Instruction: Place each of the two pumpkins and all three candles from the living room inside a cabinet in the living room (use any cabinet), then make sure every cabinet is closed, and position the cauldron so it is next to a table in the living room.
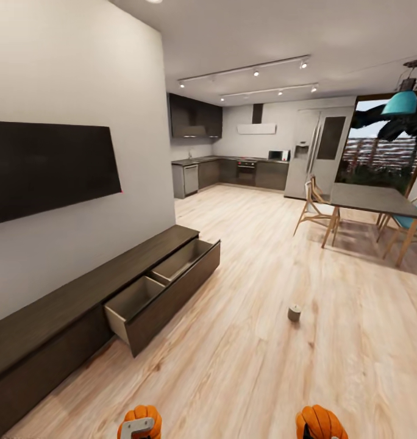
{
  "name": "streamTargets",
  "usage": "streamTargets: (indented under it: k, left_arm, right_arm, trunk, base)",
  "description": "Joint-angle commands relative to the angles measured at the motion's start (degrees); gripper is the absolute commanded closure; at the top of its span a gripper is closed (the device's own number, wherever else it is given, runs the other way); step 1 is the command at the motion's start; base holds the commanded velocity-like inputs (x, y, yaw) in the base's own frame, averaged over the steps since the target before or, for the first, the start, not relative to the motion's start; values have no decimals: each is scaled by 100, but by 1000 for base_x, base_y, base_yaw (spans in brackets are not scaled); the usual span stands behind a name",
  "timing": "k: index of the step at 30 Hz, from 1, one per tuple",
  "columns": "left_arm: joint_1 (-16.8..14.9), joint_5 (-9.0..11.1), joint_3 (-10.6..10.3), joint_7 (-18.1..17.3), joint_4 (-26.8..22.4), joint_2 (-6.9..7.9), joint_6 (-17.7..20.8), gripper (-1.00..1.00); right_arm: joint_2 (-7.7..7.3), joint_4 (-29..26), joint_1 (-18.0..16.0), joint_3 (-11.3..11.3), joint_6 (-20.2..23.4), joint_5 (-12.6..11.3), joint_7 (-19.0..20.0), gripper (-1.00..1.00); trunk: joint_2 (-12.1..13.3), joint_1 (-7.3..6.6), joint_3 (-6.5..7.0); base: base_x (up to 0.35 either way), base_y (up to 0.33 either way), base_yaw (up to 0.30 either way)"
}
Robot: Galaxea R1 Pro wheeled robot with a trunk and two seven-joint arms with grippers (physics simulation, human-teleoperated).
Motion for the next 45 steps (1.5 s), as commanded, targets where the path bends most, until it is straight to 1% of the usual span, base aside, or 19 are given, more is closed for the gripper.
streamTargets:
  k: [1, 16, 23, 45]
  left_arm:
    - [-13, 29, -49, 32, -24, 4, -37, 100]
    - [-15, 29, -48, 32, -24, 9, -37, 100]
    - [-13, 29, -48, 32, -24, 9, -43, 100]
    - [-13, 29, -48, 32, -24, 9, -49, 100]
  right_arm:
    - [-3, -6, -3, 29, -9, 11, -33, 100]
    - [-11, -15, -3, 21, -10, 10, -33, 100]
    - [-12, -11, -3, 19, -10, 13, -33, 100]
    - [-10, -7, -3, 30, -10, 18, -33, 100]
  trunk:
    - [-5, 3, -7]
    - [-5, 3, -7]
    - [-5, 3, -7]
    - [-5, 3, -7]
  base:
    - [289, -207, 276]
    - [275, -225, 265]
    - [297, -145, 35]
    - [330, -2, 0]
